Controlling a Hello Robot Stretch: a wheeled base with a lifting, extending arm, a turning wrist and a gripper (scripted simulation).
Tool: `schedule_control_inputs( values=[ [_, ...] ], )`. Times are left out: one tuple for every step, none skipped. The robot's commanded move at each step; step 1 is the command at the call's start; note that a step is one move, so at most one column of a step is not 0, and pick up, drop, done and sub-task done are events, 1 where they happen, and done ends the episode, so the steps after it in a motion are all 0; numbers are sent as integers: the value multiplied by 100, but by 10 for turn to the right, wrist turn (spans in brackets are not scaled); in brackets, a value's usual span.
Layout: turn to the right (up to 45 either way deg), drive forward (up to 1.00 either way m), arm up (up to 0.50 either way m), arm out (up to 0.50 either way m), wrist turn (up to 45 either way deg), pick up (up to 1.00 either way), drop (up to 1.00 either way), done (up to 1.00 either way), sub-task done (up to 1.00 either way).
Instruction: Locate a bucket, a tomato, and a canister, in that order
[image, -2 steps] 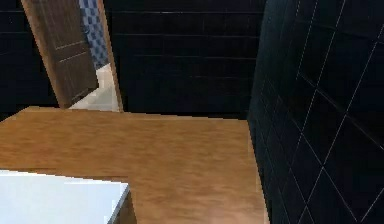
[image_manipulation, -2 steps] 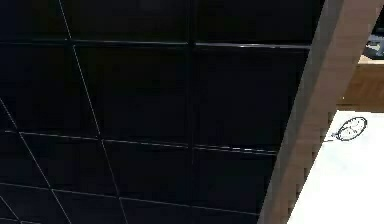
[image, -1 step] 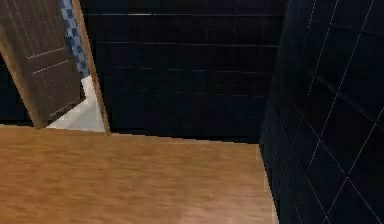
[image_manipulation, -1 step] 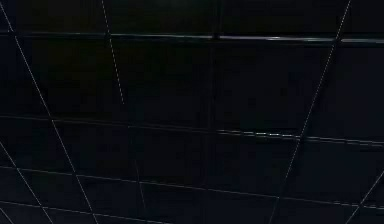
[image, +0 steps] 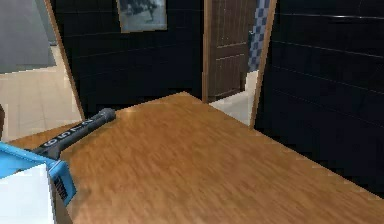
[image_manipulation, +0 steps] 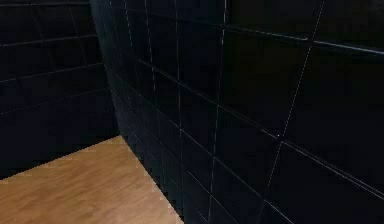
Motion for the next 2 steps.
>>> schedule_control_inputs(
  values=[
    [-150, 0, 0, 0, 0, 0, 0, 0, 0],
    [0, 100, 0, 0, 0, 0, 0, 0, 0]
  ],
)
